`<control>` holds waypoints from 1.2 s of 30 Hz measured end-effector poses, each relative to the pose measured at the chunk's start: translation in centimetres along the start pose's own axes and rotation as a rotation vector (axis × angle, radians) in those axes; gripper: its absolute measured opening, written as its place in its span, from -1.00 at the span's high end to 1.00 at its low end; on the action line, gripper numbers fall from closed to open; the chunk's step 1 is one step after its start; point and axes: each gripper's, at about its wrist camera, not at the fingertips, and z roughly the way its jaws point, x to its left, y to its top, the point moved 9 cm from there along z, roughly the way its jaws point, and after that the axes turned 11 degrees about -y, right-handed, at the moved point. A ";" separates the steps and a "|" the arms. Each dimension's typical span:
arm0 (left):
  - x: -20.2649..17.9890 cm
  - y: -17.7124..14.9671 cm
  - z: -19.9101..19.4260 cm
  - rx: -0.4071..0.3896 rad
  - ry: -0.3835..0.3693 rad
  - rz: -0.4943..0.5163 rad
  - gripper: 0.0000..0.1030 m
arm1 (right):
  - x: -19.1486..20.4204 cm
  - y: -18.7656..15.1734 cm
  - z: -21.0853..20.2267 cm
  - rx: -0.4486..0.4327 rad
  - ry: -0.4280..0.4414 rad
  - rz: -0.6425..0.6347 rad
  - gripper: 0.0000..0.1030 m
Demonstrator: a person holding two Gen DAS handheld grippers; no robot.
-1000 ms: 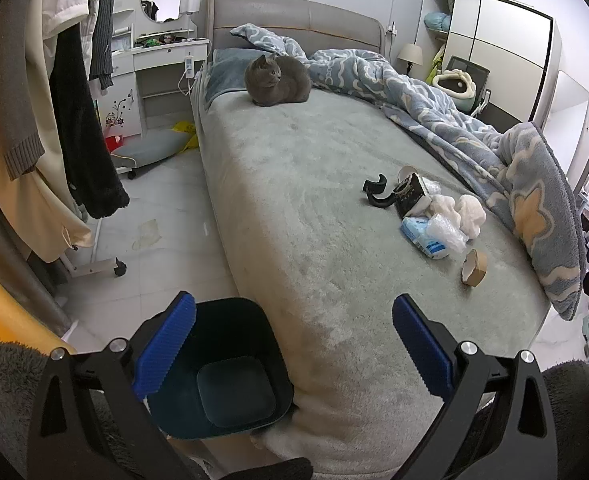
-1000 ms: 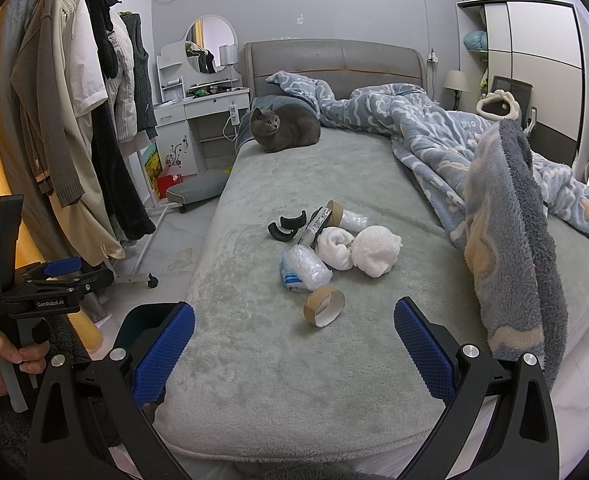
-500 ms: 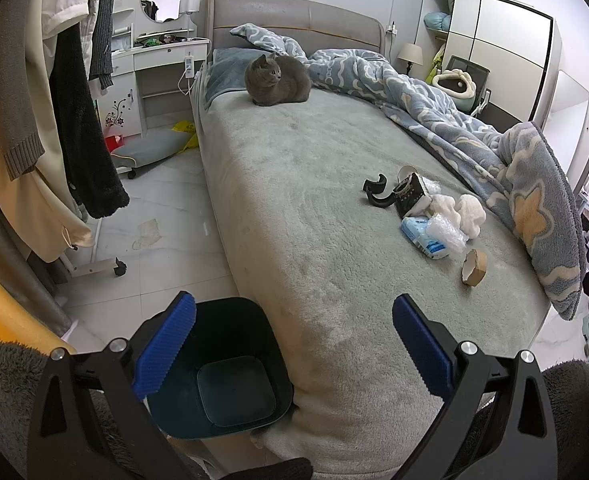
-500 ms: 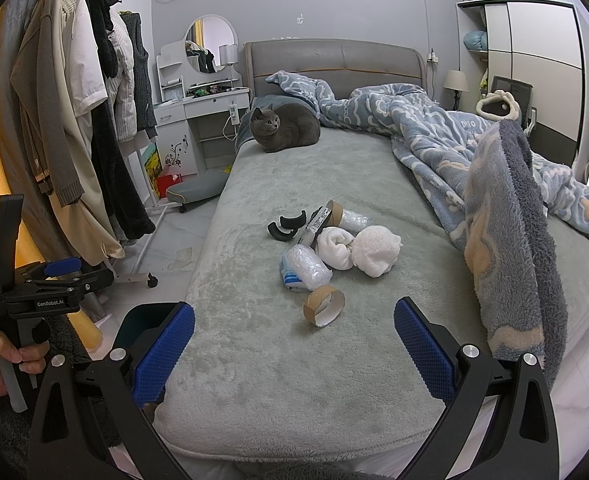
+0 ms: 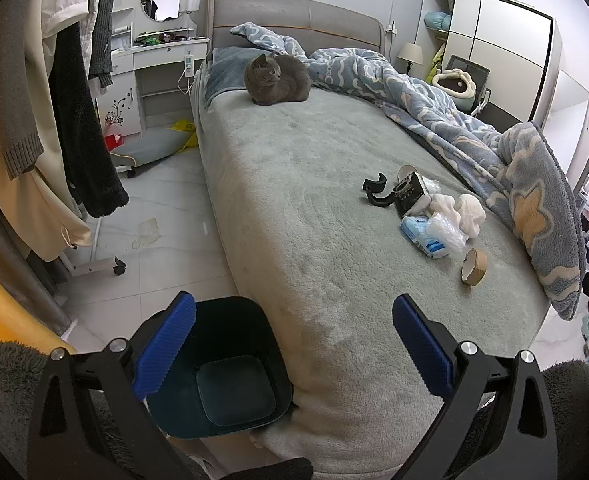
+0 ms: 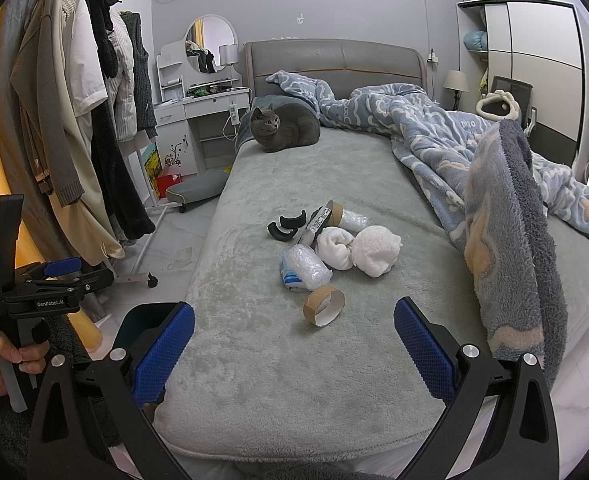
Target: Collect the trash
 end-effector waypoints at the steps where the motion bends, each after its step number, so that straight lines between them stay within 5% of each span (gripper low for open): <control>1: 0.0 0.0 -0.1 0.001 0.000 0.000 -0.94 | 0.0 0.0 0.0 0.000 0.000 0.000 -0.95; 23: -0.8 1.1 -0.6 0.008 -0.056 0.025 -0.94 | 0.7 0.5 2.0 0.042 0.005 -0.054 -0.95; 36: -1.8 4.1 2.3 0.051 -0.106 0.174 -0.92 | 1.6 0.6 7.3 0.122 0.107 -0.097 -0.95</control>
